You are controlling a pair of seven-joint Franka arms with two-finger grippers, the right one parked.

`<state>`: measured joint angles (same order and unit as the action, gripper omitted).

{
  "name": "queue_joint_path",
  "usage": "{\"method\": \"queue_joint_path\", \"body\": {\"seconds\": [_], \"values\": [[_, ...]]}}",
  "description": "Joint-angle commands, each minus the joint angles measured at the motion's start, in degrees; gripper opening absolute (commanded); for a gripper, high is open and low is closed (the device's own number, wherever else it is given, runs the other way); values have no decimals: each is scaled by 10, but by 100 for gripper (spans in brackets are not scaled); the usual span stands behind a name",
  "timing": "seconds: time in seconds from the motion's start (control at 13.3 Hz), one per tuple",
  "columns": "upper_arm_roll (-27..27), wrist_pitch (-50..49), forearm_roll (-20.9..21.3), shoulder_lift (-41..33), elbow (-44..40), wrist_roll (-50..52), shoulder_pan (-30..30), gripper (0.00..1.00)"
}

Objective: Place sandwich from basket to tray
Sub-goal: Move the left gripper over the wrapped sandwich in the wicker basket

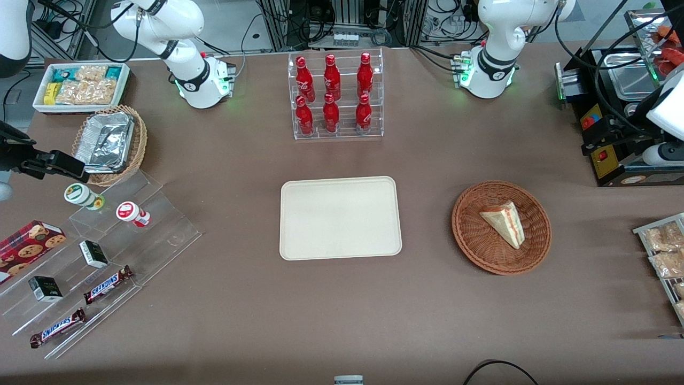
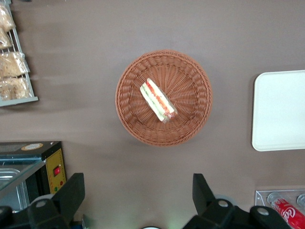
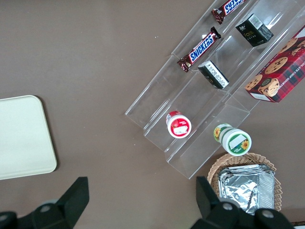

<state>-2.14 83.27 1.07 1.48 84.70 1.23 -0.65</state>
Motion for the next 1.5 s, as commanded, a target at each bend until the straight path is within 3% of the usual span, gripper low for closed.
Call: {"method": "queue_joint_path", "body": {"seconds": [0.0, 0.45, 0.9, 1.43], "values": [[-5, -11, 11, -3, -1, 2, 3, 100], [-6, 33, 13, 4, 47, 9, 0, 100], [-8, 182, 11, -2, 178, 135, -9, 100], [-8, 433, 5, 2, 360, 326, -18, 100]]}}
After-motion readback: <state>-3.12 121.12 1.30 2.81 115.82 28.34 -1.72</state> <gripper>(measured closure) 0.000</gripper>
